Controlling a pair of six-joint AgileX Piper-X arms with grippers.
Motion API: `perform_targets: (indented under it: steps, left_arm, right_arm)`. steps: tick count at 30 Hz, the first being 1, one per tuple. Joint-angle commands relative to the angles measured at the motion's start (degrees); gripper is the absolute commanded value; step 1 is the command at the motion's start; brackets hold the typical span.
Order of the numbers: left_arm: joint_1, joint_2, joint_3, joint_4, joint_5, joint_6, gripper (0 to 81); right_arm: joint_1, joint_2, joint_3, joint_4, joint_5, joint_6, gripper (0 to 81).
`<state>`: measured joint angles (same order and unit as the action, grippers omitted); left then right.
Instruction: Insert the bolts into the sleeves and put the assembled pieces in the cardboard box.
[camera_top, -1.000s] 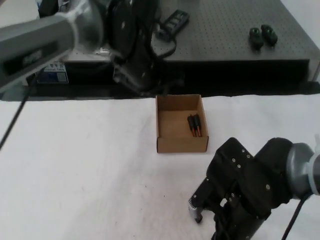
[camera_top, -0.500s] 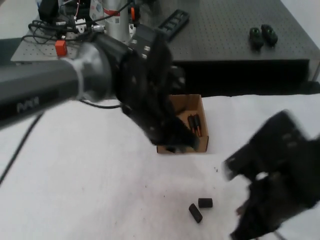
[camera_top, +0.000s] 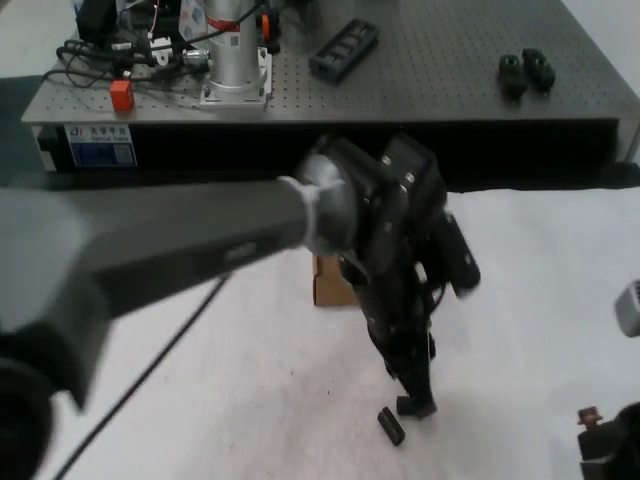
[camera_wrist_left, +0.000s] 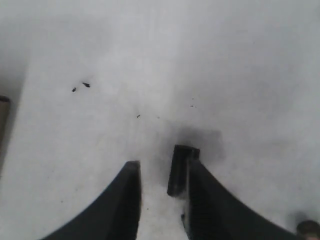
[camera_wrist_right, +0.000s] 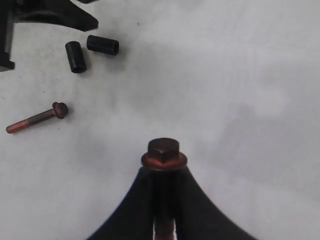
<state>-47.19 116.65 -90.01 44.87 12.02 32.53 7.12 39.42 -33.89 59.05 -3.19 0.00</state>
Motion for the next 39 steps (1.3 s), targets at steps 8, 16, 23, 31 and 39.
perform_targets:
  steps: [8, 16, 23, 31, 39]
  left_arm:
    - [-1.67, 2.80, -3.53, 3.70, -6.36, 10.95, 35.4]
    - [-2.75, 4.94, -3.53, 3.57, -7.13, 13.85, 32.5]
    - [-4.17, 7.01, -3.84, 2.42, -7.17, 14.69, 32.5]
    - [-4.17, 8.64, -3.96, 3.42, -13.29, 13.87, 29.3]
    - [-4.17, 8.64, -3.96, 4.15, -14.02, 12.46, 12.9]
  right_arm:
    - [-0.45, -2.71, -0.06, 4.42, -0.87, 0.42, 3.0]
    - [-0.45, -2.71, -0.06, 4.45, -0.87, 0.42, 3.0]
    - [-0.45, -2.71, -0.06, 4.45, -0.87, -0.95, 3.0]
    - [-0.45, -2.71, -0.06, 4.45, -0.87, -1.34, 3.0]
    - [-0.45, -2.71, -0.06, 4.45, -0.87, -1.34, 3.0]
